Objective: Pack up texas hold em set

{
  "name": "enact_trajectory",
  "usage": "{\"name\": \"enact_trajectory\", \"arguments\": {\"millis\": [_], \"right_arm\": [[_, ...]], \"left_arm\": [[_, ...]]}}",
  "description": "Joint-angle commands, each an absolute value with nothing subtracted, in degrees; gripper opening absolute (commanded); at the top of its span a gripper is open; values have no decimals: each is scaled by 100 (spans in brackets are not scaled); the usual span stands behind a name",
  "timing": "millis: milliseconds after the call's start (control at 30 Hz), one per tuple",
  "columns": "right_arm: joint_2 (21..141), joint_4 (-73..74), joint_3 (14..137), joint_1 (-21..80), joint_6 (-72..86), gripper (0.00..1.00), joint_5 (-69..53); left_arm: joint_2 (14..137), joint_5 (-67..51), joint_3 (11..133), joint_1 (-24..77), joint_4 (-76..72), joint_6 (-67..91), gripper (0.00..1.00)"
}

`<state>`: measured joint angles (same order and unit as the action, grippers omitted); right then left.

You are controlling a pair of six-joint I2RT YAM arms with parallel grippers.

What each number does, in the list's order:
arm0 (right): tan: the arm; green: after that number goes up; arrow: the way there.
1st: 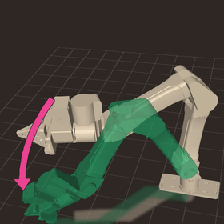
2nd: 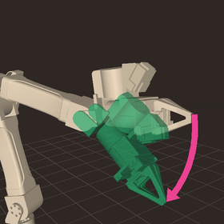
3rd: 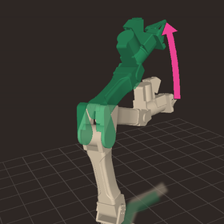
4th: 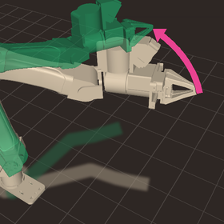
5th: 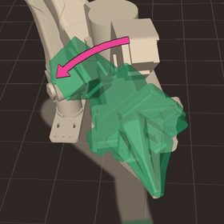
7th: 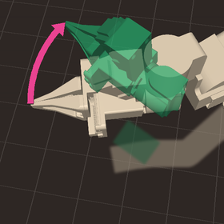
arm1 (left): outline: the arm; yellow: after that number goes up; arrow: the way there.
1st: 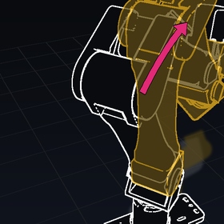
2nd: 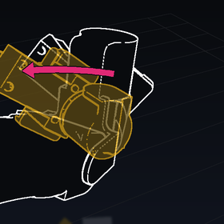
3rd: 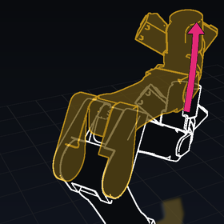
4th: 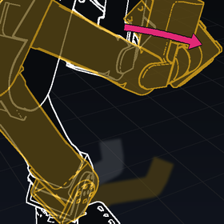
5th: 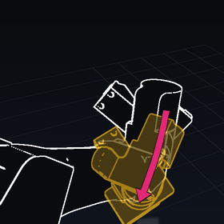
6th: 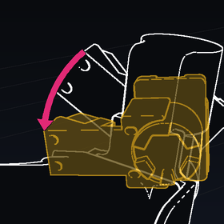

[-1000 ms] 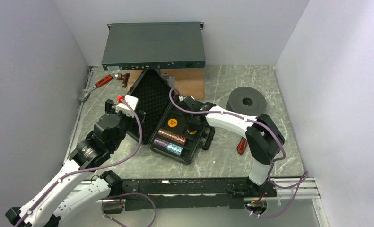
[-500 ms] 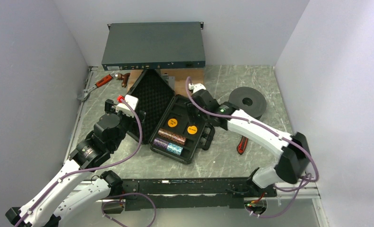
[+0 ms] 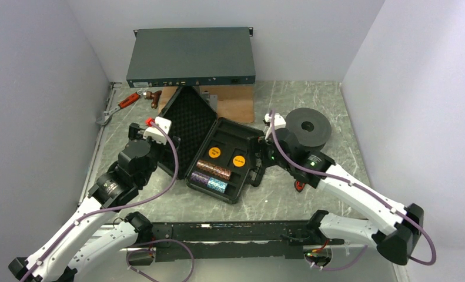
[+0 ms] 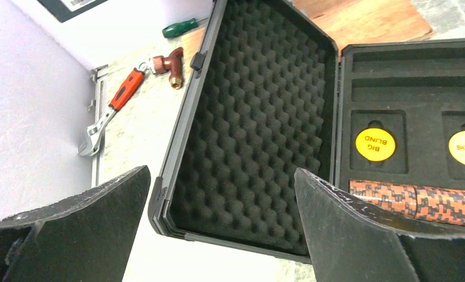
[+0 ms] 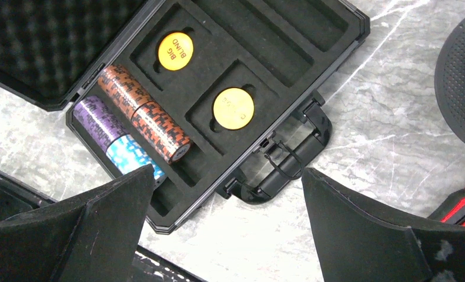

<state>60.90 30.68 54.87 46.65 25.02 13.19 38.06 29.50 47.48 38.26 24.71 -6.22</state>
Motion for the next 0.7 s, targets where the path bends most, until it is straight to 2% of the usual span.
{"name": "enact_trajectory", "arguments": {"millis": [0, 267, 467, 667], "right_arm": [[5437, 2844, 5175, 4685, 2761, 100, 1541], [5132, 2899, 4749, 4685, 3036, 100, 1633], [5119, 2917, 4594, 4685, 3224, 100, 1842], [5271, 2739, 4483, 4689, 3258, 100, 1904]], "left_arm": [[3906, 2955, 5075, 3564, 2539, -411, 100], [4208, 2718, 5734, 3102, 2980, -228, 100], [4671, 1957, 6253, 2027, 3496, 203, 100], [4744, 1056, 6245, 782, 3407, 711, 99]]}}
